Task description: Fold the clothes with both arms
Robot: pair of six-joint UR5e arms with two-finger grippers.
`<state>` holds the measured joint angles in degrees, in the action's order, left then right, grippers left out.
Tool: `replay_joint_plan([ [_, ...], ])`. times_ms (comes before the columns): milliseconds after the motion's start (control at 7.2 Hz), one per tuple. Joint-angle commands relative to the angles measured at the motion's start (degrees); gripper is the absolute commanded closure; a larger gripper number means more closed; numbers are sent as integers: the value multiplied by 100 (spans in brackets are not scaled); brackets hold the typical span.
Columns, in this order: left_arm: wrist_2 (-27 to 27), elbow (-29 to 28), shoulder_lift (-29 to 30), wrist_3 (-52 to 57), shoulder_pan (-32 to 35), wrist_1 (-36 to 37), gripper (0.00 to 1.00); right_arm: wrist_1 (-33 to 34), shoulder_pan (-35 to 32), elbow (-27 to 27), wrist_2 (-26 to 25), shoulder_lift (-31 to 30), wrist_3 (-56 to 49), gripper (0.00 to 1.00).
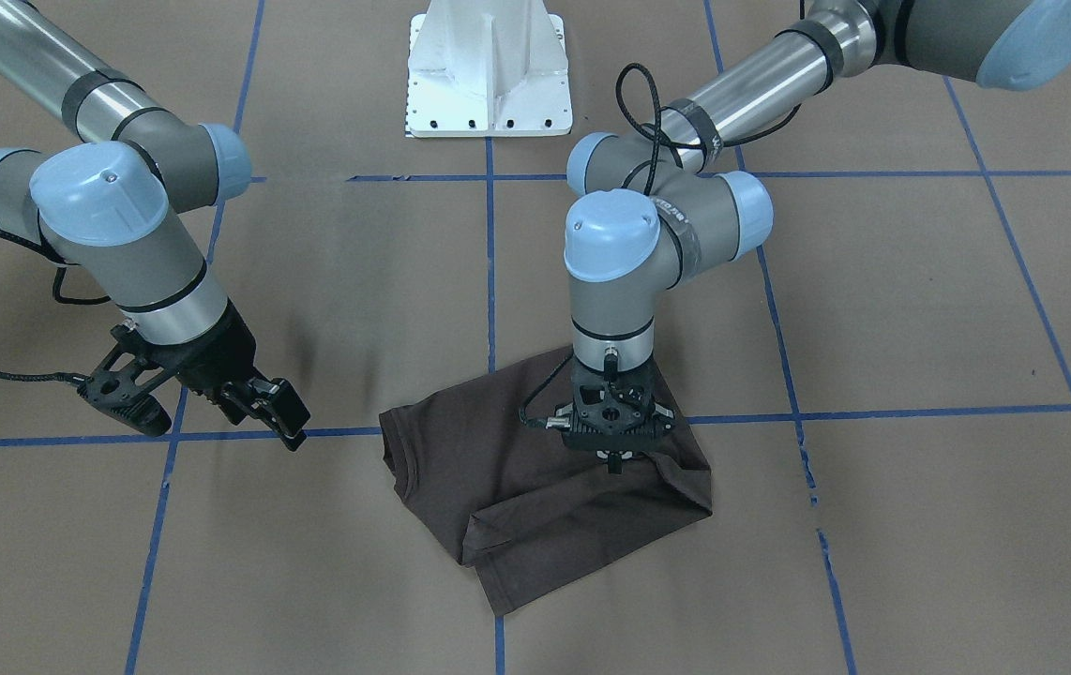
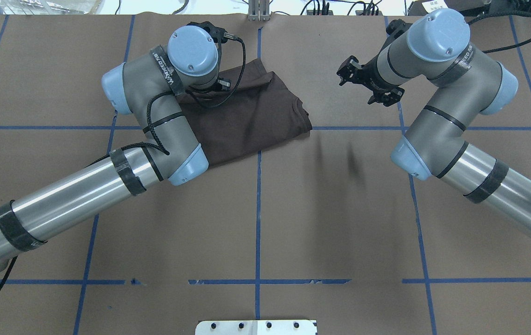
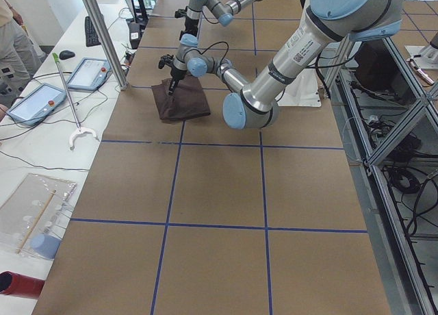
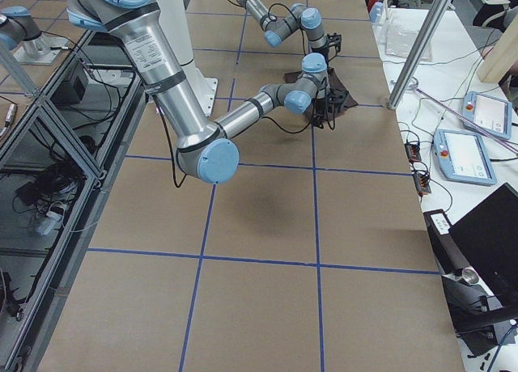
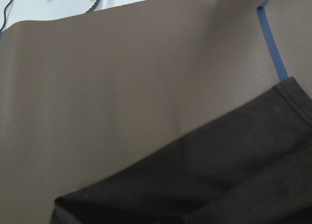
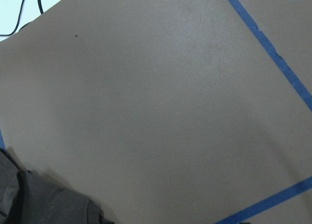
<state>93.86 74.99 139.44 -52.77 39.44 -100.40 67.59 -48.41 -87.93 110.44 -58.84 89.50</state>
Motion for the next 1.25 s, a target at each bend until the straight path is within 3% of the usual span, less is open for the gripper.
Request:
replay_joint_plan([
  [0,141,772,-426,91,-252,512,100,0,-2,4,-5,4,-3,11],
  [416,106,272,-303,248,-411,381,100,9,7,4,-13,4,6,9],
  [694,89,-183,-268,311,-324,-231,100,18,7,-5,-14,-5,14,8],
  [1111,80,-1754,582,827,491,-1050,100,18,-2,-49,-22,-31,41,6],
])
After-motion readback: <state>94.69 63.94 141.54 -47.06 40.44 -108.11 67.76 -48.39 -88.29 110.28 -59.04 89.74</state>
